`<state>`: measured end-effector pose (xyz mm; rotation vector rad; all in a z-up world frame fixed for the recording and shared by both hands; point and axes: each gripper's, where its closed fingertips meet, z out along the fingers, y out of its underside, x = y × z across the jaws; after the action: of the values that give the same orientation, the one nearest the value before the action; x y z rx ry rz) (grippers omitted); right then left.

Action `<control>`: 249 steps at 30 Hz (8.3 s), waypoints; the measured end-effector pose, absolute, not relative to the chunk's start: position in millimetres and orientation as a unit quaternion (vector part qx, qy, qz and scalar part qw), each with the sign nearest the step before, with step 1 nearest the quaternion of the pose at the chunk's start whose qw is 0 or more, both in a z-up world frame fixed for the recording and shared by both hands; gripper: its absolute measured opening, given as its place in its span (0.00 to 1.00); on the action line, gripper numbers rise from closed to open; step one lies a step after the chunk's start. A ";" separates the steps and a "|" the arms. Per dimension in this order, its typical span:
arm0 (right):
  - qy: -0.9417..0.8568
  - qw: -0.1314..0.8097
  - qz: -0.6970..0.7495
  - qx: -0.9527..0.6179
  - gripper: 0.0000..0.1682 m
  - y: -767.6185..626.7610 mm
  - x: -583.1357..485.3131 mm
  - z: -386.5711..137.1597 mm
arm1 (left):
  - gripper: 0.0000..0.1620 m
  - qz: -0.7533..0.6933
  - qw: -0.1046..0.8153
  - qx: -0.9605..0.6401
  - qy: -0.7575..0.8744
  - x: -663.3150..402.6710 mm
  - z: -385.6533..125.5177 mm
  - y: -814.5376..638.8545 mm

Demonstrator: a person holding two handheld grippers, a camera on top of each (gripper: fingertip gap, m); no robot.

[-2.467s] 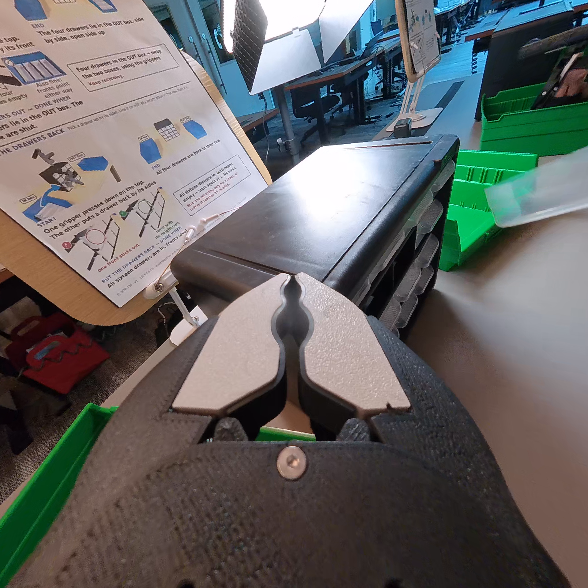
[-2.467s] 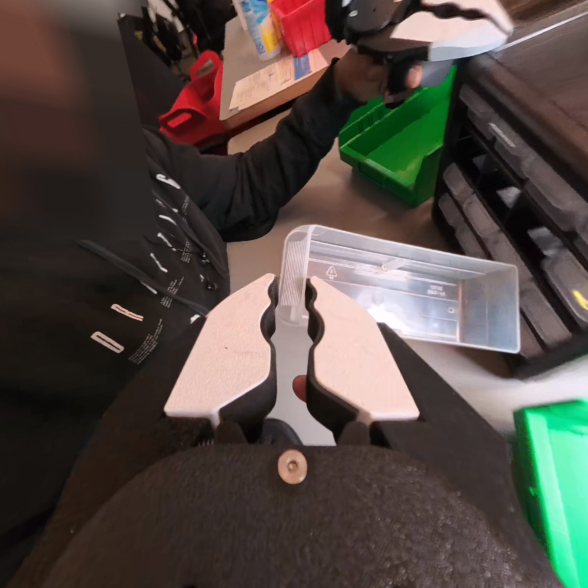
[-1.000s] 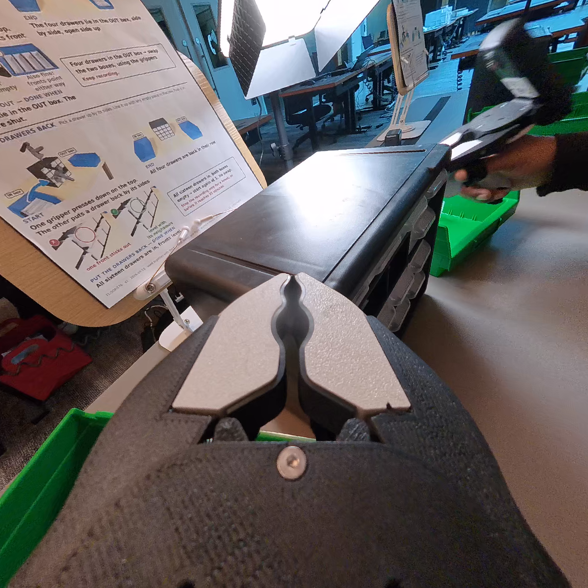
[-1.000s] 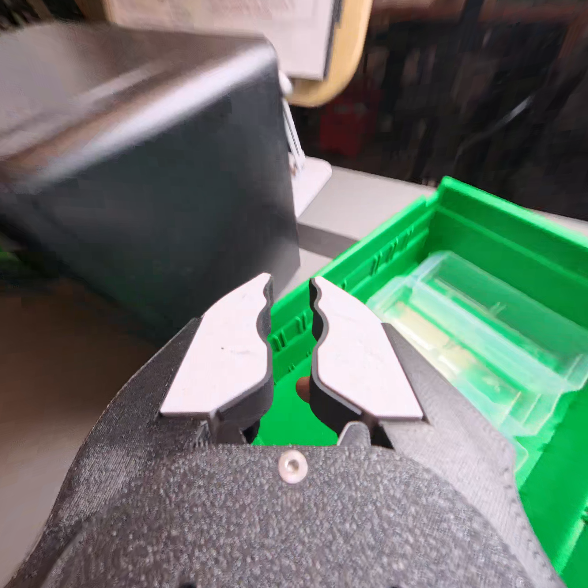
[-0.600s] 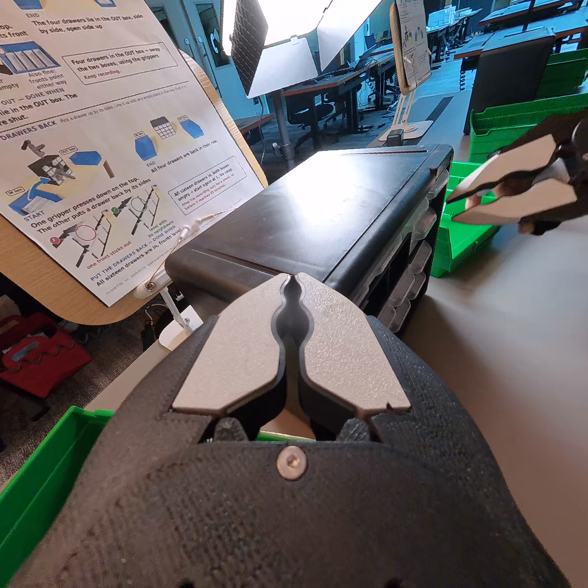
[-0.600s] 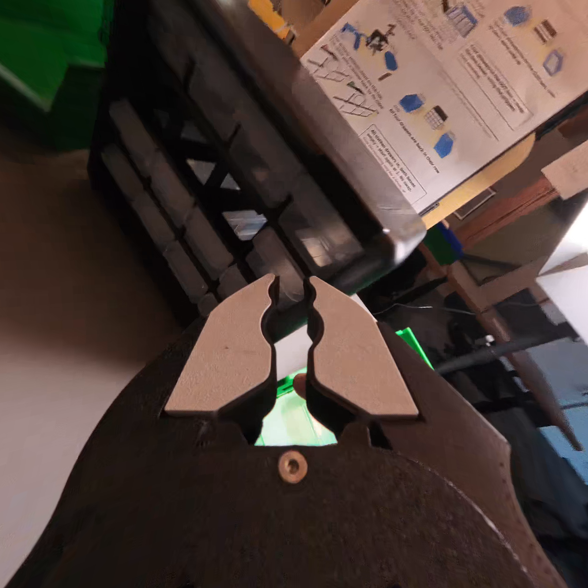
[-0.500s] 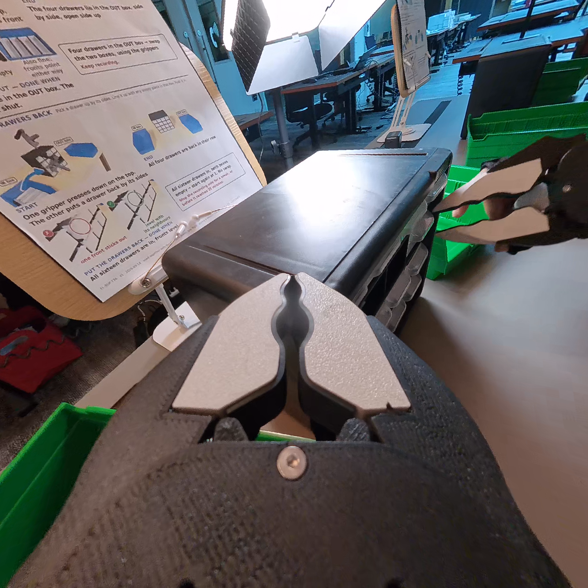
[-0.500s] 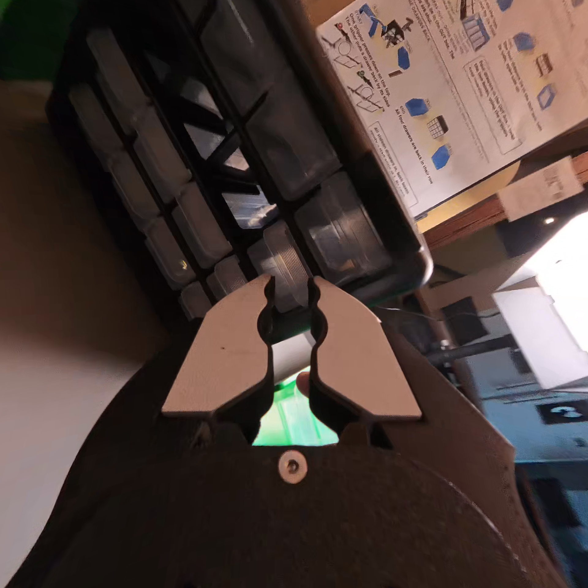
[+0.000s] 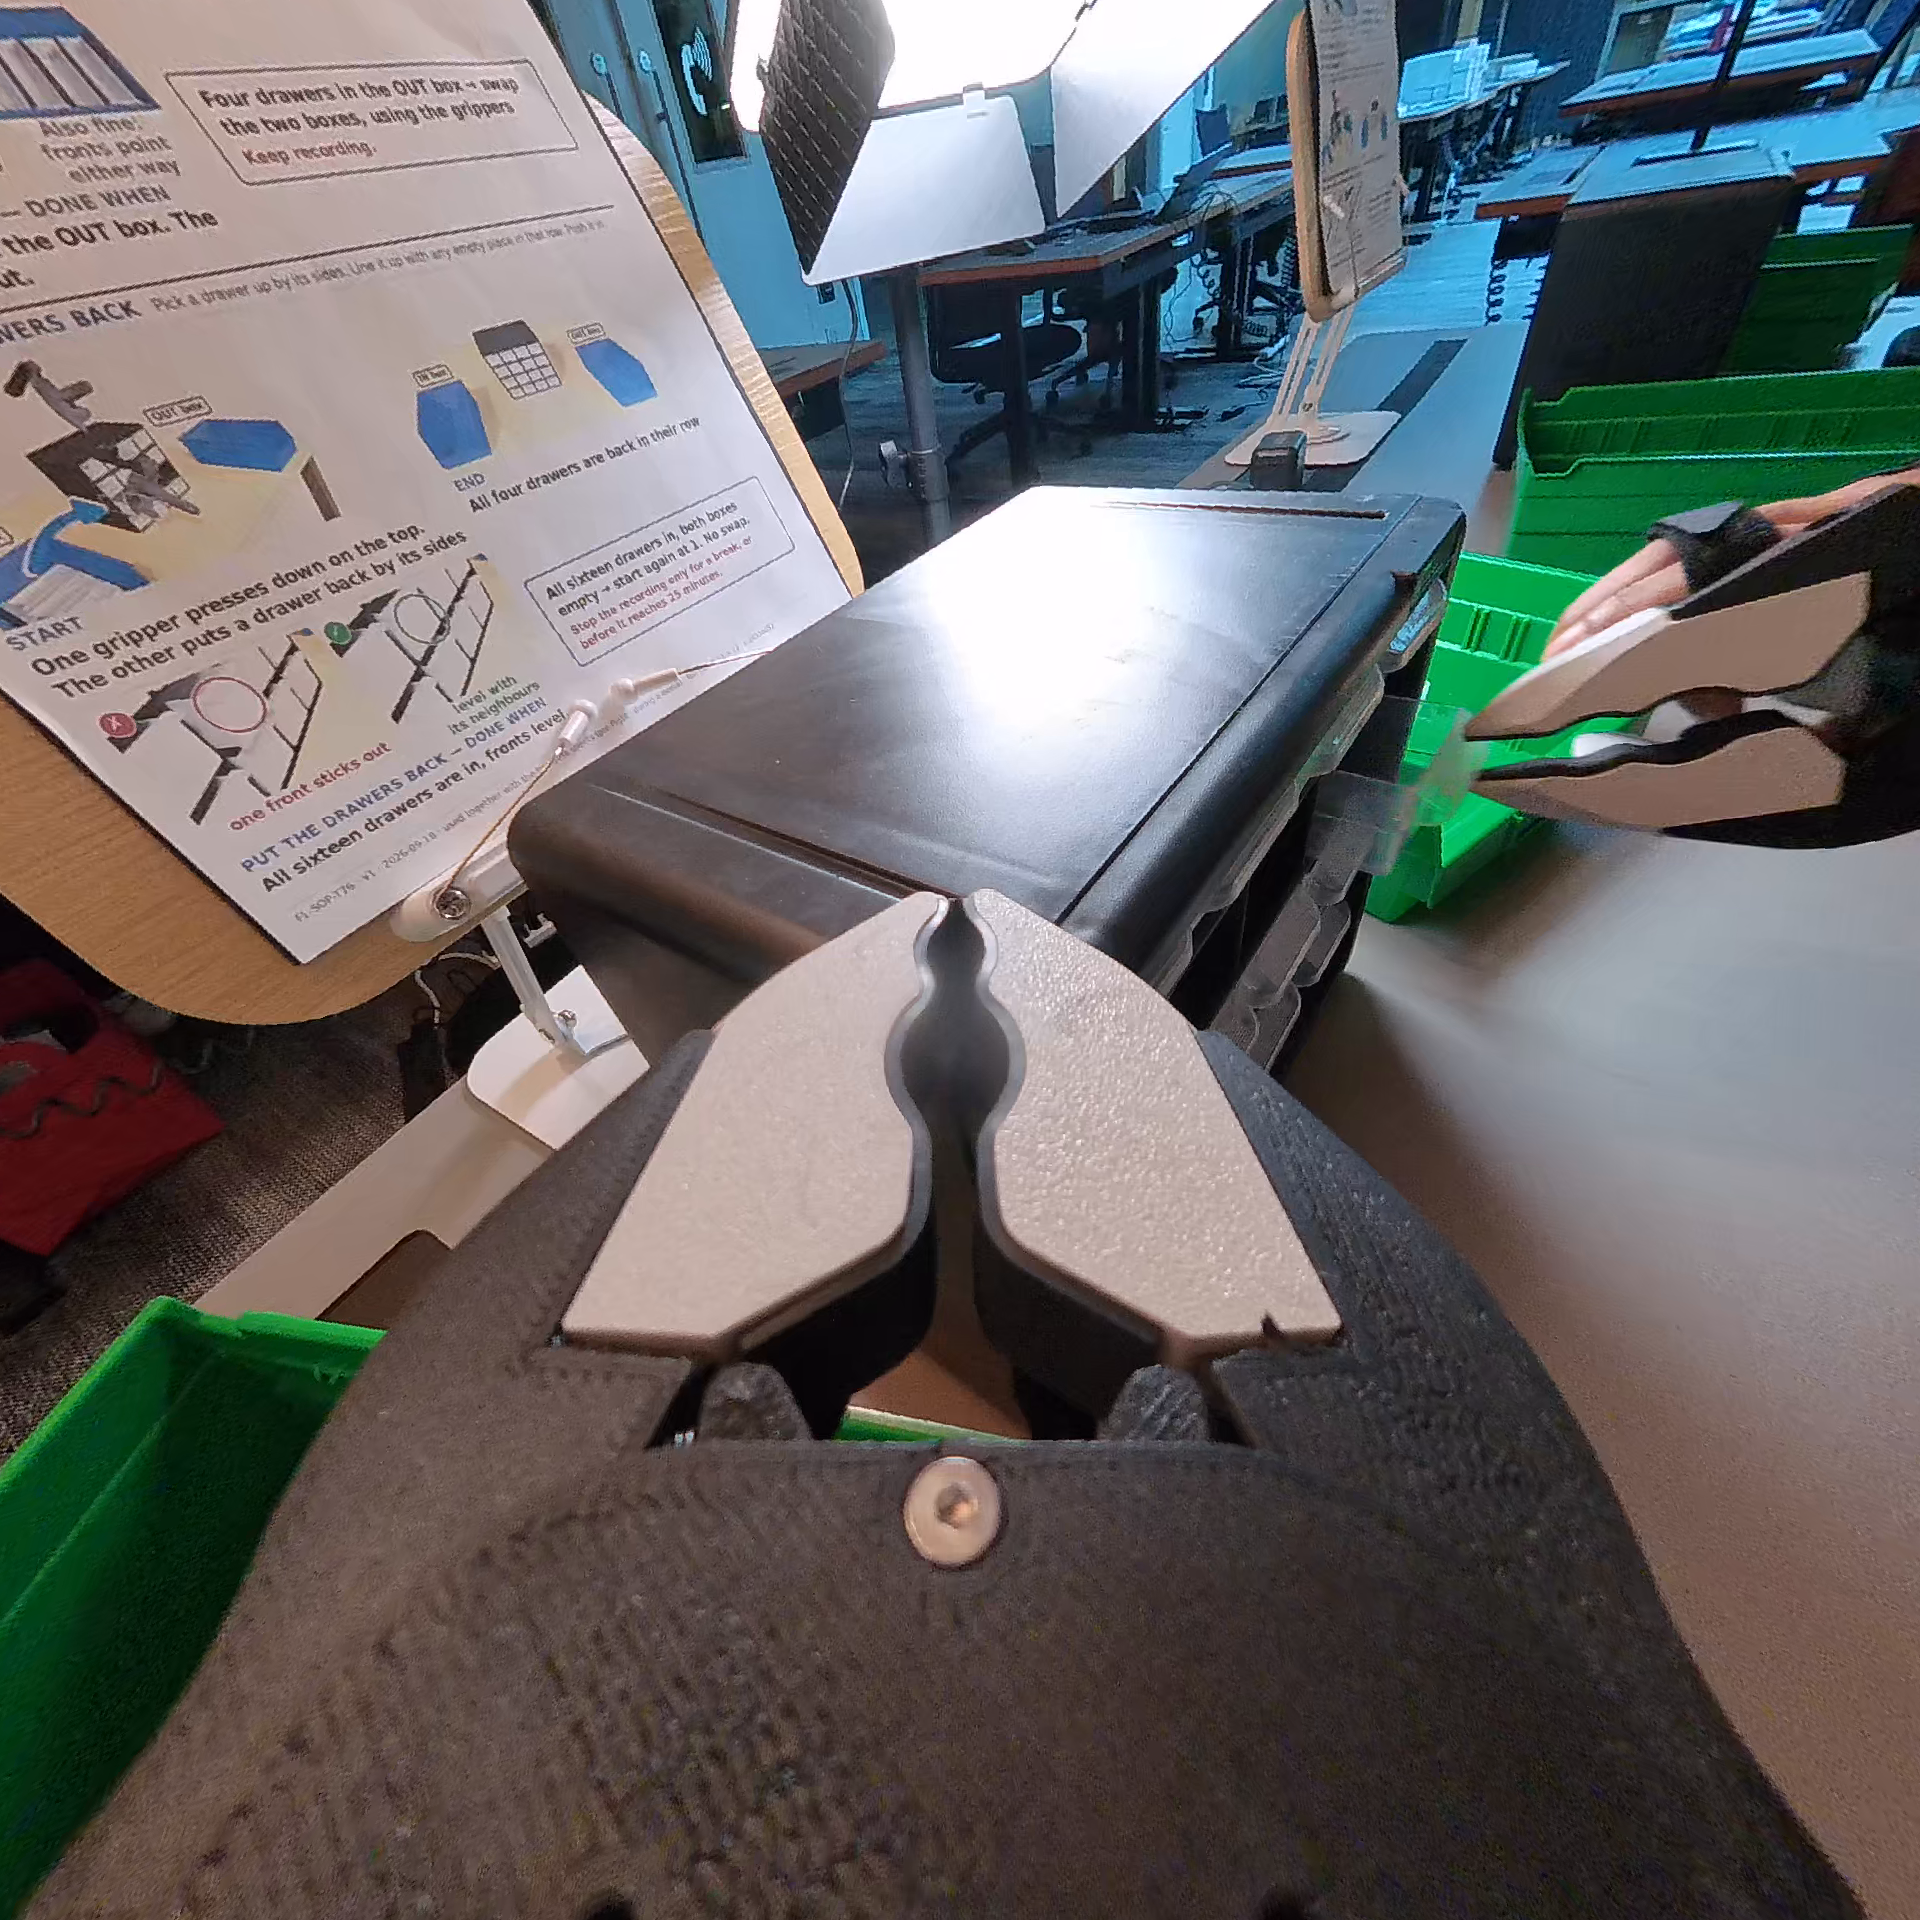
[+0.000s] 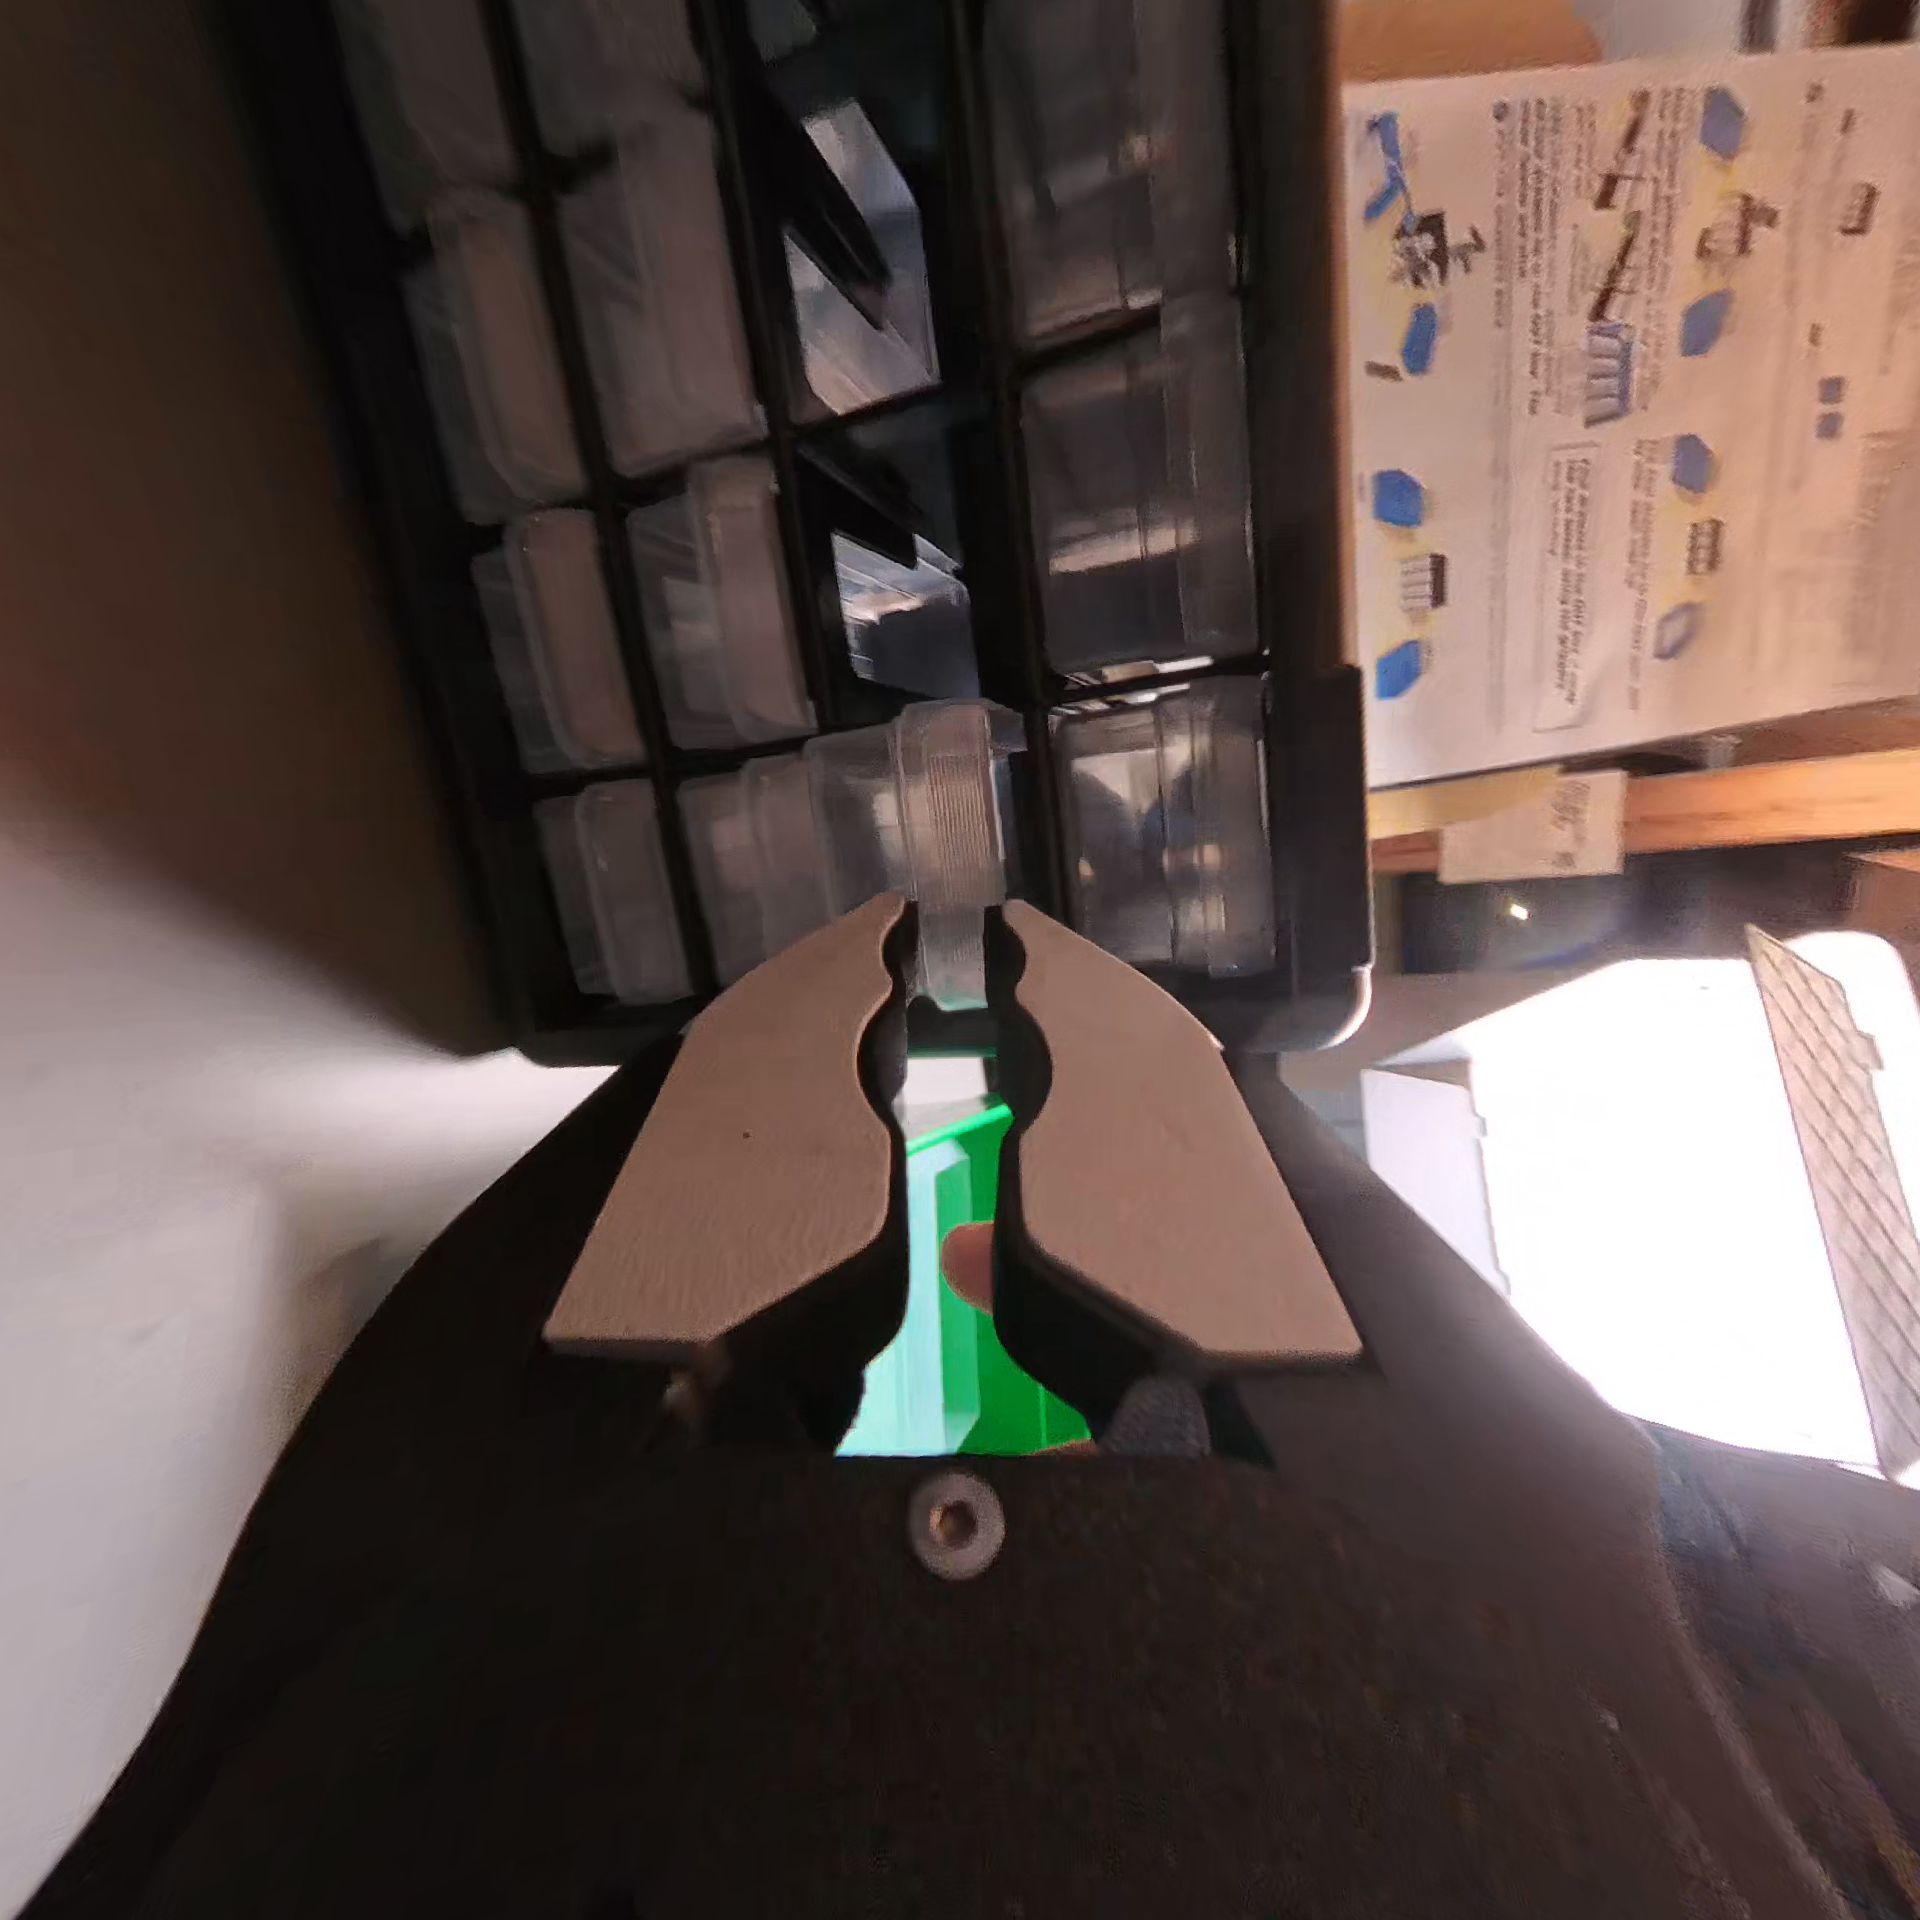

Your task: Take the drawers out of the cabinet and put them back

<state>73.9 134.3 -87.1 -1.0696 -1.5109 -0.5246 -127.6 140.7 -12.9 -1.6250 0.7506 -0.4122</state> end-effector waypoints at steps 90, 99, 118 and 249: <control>-0.258 0.304 0.056 -0.916 0.08 179.3 192.4 -141.7 | 0.00 -0.183 0.616 -0.691 0.330 -125.7 -12.4 140.5; -0.194 0.204 0.151 -0.948 0.10 172.7 181.2 -174.2 | 0.00 -0.175 0.616 -0.691 0.334 -125.2 -12.3 139.7; -0.181 0.172 0.292 -0.923 0.16 191.3 158.2 -158.7 | 0.00 -0.183 0.615 -0.689 0.337 -125.7 -12.4 139.6; -0.167 0.611 0.066 -0.771 0.33 -27.4 294.0 -99.4 | 0.32 -0.323 0.499 -0.772 0.226 84.0 -151.7 2.5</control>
<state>294.0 -27.4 -99.4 -1.7783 -0.3845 0.1521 84.0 2.5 -151.7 -1.8678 0.5459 -0.7820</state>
